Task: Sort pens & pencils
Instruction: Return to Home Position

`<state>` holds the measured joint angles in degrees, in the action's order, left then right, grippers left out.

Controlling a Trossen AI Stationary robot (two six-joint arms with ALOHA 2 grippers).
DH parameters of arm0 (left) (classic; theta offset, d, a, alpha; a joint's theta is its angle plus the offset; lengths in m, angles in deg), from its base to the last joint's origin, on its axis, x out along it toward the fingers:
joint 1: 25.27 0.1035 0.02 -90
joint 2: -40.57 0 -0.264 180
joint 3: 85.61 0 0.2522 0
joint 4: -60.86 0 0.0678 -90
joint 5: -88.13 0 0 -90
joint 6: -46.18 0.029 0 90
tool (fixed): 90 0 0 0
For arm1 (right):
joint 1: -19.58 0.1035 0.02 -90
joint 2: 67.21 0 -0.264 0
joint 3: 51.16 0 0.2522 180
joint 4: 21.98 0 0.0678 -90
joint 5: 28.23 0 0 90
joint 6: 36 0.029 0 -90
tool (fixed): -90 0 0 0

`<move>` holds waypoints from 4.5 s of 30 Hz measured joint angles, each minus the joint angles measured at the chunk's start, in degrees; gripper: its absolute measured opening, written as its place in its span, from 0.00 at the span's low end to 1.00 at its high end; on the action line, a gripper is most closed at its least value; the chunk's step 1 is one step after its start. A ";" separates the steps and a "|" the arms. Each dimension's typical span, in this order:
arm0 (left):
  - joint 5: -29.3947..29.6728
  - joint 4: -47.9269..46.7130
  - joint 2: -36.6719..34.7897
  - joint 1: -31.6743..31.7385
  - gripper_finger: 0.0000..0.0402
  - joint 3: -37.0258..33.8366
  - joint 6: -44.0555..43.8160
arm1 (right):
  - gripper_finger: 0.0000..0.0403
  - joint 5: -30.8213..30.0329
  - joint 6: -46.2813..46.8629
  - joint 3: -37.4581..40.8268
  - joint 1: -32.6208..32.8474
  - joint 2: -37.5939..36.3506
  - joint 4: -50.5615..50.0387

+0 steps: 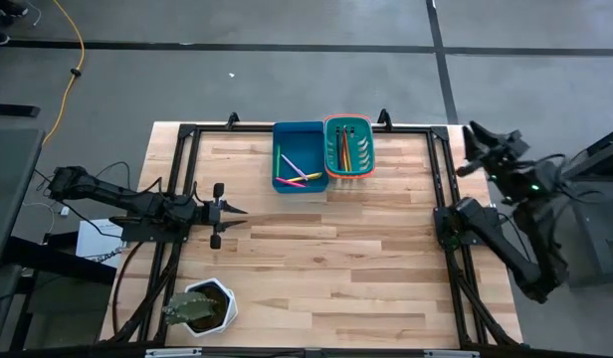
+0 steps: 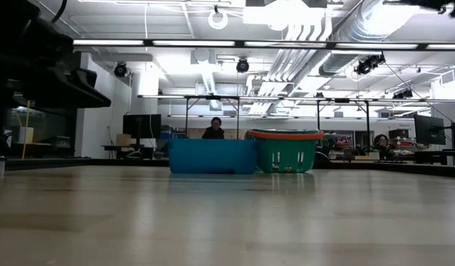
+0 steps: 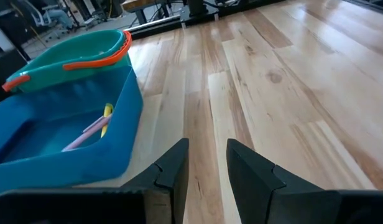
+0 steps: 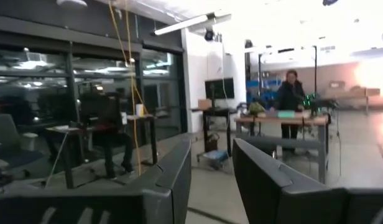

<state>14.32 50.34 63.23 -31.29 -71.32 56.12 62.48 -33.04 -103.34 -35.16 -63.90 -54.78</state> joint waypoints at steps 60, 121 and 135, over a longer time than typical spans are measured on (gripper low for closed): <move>0.42 0.00 0.00 0.00 0.24 0.00 9.30 | 0.27 -3.08 -6.77 31.96 38.06 16.83 30.26; 0.33 0.00 -0.02 -0.02 0.24 0.00 8.84 | 0.27 -3.48 3.21 37.90 56.75 25.16 20.20; -0.44 0.08 -0.04 -0.02 0.24 0.00 -7.33 | 0.27 -1.53 3.24 37.92 56.75 25.22 20.45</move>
<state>13.88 50.42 63.18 -31.31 -71.32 48.79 60.95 -29.80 -65.41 21.58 -38.68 -34.33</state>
